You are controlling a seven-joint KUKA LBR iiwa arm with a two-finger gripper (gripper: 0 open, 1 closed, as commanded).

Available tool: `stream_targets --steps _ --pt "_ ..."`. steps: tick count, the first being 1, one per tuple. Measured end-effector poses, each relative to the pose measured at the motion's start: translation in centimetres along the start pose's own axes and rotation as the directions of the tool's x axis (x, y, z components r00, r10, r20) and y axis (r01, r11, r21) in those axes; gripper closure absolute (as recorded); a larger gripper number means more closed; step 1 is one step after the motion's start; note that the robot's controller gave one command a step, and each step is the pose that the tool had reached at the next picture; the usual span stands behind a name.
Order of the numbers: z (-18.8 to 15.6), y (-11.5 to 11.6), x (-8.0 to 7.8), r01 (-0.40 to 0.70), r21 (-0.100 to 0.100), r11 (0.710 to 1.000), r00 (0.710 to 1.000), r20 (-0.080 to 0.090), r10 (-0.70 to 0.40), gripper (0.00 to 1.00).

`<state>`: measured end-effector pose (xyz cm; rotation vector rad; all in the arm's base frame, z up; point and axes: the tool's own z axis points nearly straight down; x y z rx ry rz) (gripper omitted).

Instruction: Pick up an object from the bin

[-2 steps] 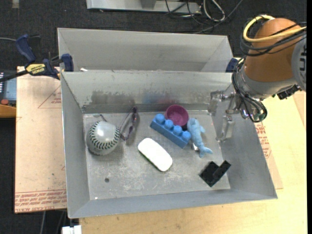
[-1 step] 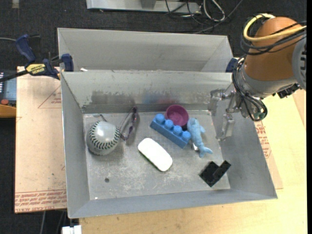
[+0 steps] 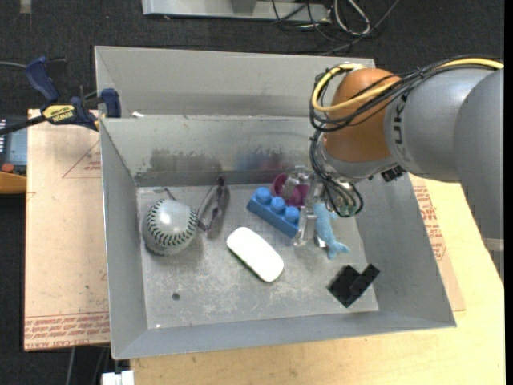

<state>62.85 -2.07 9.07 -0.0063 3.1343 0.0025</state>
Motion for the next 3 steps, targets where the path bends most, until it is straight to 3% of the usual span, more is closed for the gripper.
stream_targets --steps 1,2,3 --pt "-7.3 0.8 0.3 -0.154 0.001 0.988 0.988 0.013 0.154 0.00" --pt "-0.9 3.8 1.5 -0.156 -0.003 0.988 0.988 -0.003 0.156 0.00" --pt "1.8 3.6 2.5 -0.327 -0.002 0.945 0.945 0.016 0.327 0.00"
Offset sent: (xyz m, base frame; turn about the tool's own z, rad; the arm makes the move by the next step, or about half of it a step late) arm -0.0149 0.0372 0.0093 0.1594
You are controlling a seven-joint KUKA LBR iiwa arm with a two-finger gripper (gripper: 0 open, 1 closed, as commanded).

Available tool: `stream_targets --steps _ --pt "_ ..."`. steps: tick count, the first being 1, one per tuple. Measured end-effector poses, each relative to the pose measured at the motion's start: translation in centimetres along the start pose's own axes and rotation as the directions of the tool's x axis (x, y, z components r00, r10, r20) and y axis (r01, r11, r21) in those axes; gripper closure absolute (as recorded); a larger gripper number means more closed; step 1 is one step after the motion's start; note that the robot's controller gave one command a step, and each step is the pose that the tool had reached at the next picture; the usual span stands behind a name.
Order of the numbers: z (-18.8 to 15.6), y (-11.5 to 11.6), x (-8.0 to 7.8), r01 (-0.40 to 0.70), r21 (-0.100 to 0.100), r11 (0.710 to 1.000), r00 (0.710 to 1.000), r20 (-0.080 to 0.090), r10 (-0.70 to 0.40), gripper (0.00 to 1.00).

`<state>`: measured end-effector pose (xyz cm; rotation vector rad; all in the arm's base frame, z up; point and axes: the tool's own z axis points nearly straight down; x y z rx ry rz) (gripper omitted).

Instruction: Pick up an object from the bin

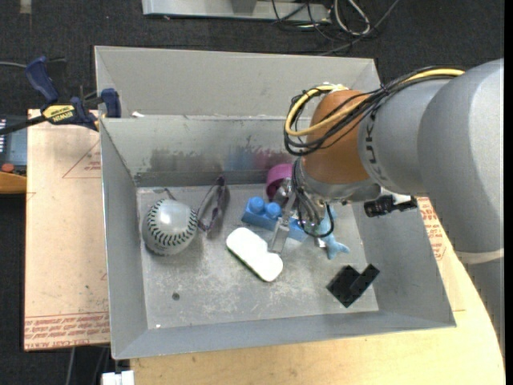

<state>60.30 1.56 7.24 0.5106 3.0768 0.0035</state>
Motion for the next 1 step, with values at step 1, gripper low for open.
stream_targets --steps 1 --pt "0.12 0.78 -0.70 -0.127 0.000 0.992 0.992 -0.012 0.127 1.00"
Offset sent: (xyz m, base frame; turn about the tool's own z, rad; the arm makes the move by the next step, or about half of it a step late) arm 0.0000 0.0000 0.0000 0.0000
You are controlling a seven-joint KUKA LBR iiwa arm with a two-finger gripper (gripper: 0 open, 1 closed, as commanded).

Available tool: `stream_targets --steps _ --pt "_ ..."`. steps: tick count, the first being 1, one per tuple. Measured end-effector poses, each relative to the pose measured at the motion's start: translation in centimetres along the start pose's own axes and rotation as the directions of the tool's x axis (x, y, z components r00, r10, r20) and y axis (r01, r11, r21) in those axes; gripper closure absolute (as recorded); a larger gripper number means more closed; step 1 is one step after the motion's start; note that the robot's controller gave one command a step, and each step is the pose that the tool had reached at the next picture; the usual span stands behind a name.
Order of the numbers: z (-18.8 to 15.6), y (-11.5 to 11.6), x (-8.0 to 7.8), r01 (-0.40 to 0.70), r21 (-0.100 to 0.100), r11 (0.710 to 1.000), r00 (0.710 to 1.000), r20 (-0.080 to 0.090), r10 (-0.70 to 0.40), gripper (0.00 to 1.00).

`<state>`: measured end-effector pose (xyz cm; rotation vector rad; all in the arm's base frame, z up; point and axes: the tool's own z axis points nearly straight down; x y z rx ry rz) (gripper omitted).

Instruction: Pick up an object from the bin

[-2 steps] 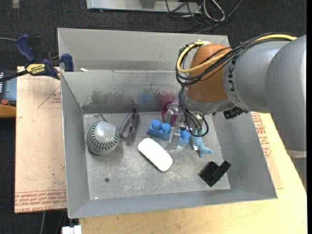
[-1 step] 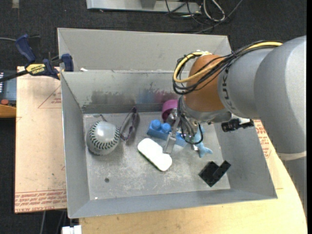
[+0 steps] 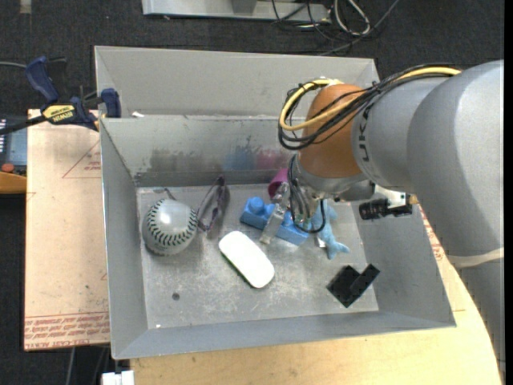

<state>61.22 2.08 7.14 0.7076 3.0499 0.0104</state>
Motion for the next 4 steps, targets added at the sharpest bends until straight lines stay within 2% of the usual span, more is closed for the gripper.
stream_targets --steps 1,2,3,4 --pt "0.0 0.1 -0.1 -0.019 0.000 1.000 1.000 -0.002 0.019 1.00" --pt "-2.1 0.1 0.1 -0.018 0.002 1.000 1.000 -0.008 0.018 1.00" --pt "-3.5 0.2 -0.1 -0.017 -0.002 1.000 1.000 -0.002 0.017 1.00" --pt "-3.5 0.2 -0.1 -0.016 -0.001 1.000 1.000 -0.003 0.016 1.00"
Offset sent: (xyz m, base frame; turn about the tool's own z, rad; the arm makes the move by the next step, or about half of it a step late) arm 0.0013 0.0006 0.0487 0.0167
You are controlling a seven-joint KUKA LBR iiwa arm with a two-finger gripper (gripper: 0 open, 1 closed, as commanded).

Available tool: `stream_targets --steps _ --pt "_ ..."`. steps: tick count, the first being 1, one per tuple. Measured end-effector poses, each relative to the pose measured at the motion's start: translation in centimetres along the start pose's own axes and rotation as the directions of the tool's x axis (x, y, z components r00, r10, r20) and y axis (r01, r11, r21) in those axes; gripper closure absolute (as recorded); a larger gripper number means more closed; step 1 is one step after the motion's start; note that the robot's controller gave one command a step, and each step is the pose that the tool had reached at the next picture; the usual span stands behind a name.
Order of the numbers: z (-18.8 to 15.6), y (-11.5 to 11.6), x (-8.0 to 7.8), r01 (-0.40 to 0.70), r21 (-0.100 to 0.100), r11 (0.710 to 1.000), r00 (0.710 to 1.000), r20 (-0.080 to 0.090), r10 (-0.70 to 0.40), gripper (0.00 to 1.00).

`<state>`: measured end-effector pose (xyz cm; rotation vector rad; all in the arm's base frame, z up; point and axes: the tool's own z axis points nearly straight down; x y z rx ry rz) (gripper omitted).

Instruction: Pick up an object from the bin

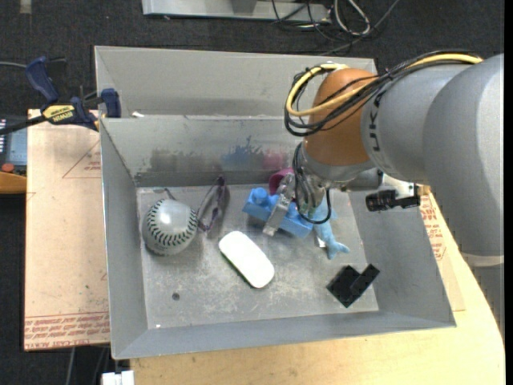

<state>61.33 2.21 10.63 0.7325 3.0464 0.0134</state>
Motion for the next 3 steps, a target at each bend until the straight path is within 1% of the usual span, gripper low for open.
stream_targets --steps 2,3 --pt "-0.7 0.0 0.0 0.003 0.000 1.000 1.000 0.001 -0.003 1.00" --pt "-2.3 -0.1 0.3 0.004 0.004 1.000 1.000 -0.009 -0.004 1.00"
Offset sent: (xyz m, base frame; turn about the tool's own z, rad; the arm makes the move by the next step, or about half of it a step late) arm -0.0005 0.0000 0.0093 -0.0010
